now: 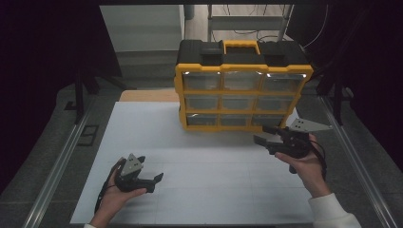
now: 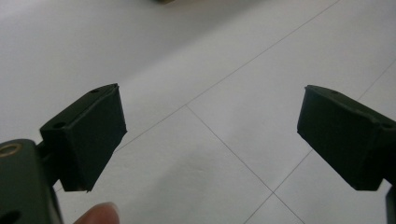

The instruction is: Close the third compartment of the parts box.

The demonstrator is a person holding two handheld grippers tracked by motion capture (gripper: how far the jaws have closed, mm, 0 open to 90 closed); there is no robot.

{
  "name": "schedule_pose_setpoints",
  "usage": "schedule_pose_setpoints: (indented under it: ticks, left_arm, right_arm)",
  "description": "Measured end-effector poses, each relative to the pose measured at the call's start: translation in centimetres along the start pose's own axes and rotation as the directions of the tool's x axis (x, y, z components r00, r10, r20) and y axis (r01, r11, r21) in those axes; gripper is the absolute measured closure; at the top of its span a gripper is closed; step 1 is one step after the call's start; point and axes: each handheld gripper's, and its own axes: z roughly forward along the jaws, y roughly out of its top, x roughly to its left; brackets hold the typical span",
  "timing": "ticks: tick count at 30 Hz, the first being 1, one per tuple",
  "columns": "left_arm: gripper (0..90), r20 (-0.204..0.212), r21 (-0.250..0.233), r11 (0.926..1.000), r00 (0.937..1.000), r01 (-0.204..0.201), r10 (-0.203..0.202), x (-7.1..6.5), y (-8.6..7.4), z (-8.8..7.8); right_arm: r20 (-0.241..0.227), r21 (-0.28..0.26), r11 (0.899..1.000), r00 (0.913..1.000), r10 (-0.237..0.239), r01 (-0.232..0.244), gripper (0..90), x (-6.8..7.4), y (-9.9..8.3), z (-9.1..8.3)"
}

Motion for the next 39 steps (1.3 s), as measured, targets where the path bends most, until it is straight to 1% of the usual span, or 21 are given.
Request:
schedule_pose_setpoints:
  ticks: [3, 9, 16, 21, 25, 29, 34, 39]
  left_arm:
    - [8.4, 0.001, 0.000, 1.0000, 1.0000, -0.001, 0.001, 0.0, 0.0, 0.0]
    - [8.4, 0.000, 0.001, 1.0000, 1.0000, -0.001, 0.001, 0.0, 0.0, 0.0]
    - [8.3, 0.000, -0.002, 1.0000, 1.0000, 0.001, -0.001, 0.0, 0.1, 0.0]
    - [8.4, 0.000, -0.004, 1.0000, 1.0000, 0.004, -0.004, 0.1, 0.1, 0.1]
    - [8.4, 0.000, -0.008, 0.9999, 0.9999, 0.010, -0.010, 0.2, 0.1, 0.1]
    - [8.4, -0.002, -0.010, 0.9999, 0.9999, 0.012, -0.012, 0.2, 0.1, 0.1]
    - [8.5, -0.001, -0.019, 0.9996, 0.9998, 0.022, -0.022, 0.4, 0.2, 0.1]
    - [8.5, -0.003, -0.021, 0.9996, 0.9998, 0.021, -0.021, 0.4, 0.2, 0.2]
  right_arm:
    - [-0.016, 0.017, 1.000, 0.9999, 0.006, -0.006, 36.6, 0.0, -0.7, 0.1]
    - [-0.020, 0.046, 0.999, 0.9993, 0.031, -0.030, 31.9, 0.0, -1.8, 0.1]
    - [-0.019, 0.059, 0.997, 0.9982, 0.057, -0.056, 29.6, 0.1, -3.4, -0.1]
    - [-0.019, 0.064, 0.996, 0.9981, 0.059, -0.058, 28.7, 0.2, -4.7, -0.3]
    - [-0.013, 0.062, 0.996, 0.9977, 0.066, -0.065, 28.6, 0.1, -5.9, -0.6]
    - [0.007, 0.077, 0.994, 0.9974, 0.071, -0.072, 28.2, 0.2, -7.1, -0.9]
    - [0.020, 0.088, 0.992, 0.9963, 0.084, -0.085, 28.1, 0.1, -8.5, -1.4]
    - [0.025, 0.100, 0.992, 0.9968, 0.076, -0.078, 28.1, 0.3, -9.0, -1.6]
